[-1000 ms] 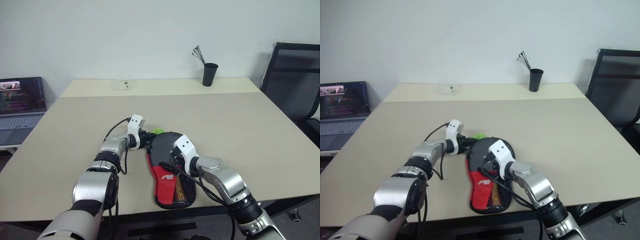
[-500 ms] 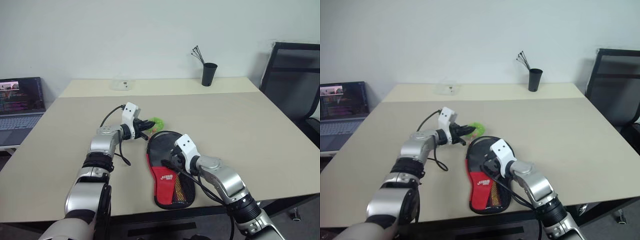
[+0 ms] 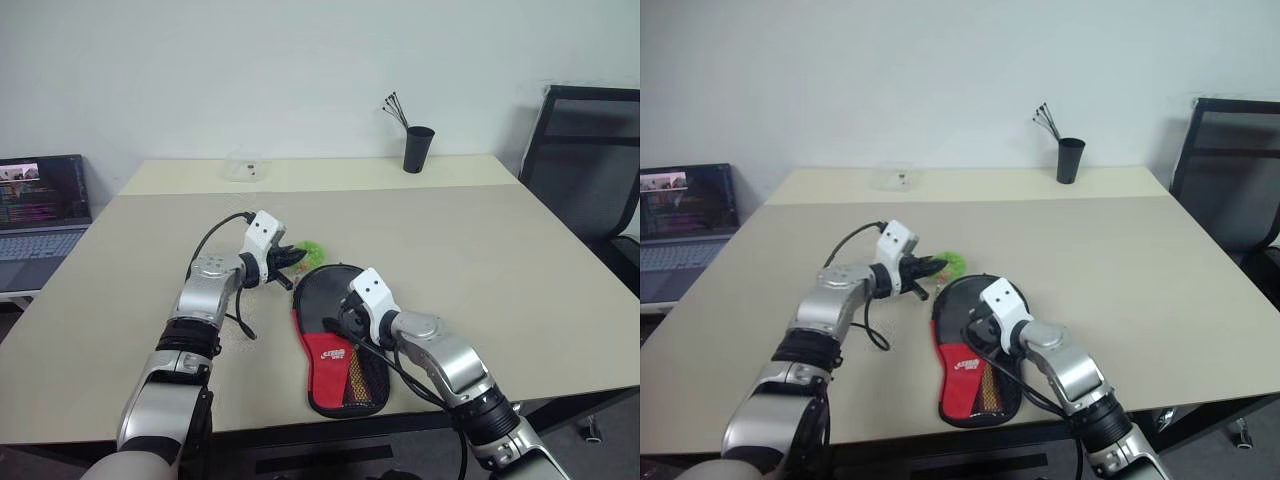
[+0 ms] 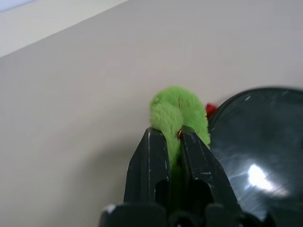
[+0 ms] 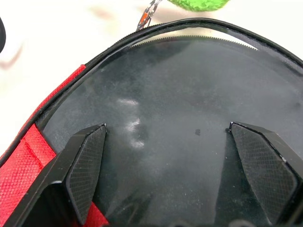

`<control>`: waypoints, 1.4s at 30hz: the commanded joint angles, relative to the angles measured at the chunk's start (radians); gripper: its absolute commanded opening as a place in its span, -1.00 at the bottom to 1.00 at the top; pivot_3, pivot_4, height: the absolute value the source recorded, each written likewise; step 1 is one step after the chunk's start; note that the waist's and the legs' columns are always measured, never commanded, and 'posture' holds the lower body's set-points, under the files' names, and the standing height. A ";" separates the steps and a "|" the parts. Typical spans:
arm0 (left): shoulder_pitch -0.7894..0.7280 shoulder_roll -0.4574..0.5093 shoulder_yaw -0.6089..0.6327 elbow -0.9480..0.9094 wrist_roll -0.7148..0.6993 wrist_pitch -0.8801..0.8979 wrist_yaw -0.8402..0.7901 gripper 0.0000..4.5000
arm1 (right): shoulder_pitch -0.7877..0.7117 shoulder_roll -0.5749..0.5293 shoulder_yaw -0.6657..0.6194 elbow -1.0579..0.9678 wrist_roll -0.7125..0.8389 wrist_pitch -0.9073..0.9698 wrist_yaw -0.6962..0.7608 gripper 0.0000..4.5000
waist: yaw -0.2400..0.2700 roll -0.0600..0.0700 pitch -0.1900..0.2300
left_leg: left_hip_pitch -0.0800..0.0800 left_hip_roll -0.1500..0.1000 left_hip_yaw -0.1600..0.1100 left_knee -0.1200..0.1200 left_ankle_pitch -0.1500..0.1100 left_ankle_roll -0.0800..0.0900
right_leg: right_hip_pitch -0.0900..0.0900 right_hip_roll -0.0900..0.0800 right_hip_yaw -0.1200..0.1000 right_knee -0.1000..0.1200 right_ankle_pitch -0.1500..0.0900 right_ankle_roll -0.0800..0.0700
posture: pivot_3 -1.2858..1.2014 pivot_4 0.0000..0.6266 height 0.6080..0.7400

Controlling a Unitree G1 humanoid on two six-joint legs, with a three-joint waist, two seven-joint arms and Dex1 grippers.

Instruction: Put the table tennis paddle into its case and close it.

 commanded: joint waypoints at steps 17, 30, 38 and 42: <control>-0.338 -0.163 -0.094 0.547 0.173 -0.382 0.144 -0.99 | 0.049 -0.046 0.014 0.021 -0.030 0.051 0.021 1.00 | 0.022 -0.002 -0.001 | 0.000 -0.001 0.000 0.000 0.000 0.000 | 0.001 0.000 -0.001 -0.001 0.000 0.000 | 0.03 -0.52 1.00; -0.407 -0.217 -0.191 0.637 0.355 -0.474 0.352 -0.99 | 0.084 -0.069 0.026 0.014 -0.038 0.066 0.030 1.00 | 0.026 -0.002 -0.001 | -0.001 -0.002 0.000 0.000 0.000 0.000 | 0.001 0.000 -0.001 -0.002 0.000 0.000 | 0.03 -0.52 1.00; -0.455 -0.240 -0.249 0.655 0.448 -0.529 0.443 -0.99 | 0.111 -0.070 0.037 0.006 -0.043 0.074 0.026 1.00 | 0.027 -0.002 -0.001 | -0.001 -0.002 0.000 0.000 0.000 0.000 | 0.001 -0.001 -0.001 -0.003 0.000 0.000 | 0.03 -0.52 1.00; -0.481 -0.259 -0.299 0.660 0.509 -0.579 0.468 -0.99 | 0.114 -0.070 0.042 0.017 -0.047 0.070 0.027 1.00 | 0.027 -0.002 -0.001 | -0.001 -0.002 0.000 0.000 0.000 0.000 | 0.001 -0.001 -0.001 -0.003 0.000 0.000 | 0.03 -0.52 1.00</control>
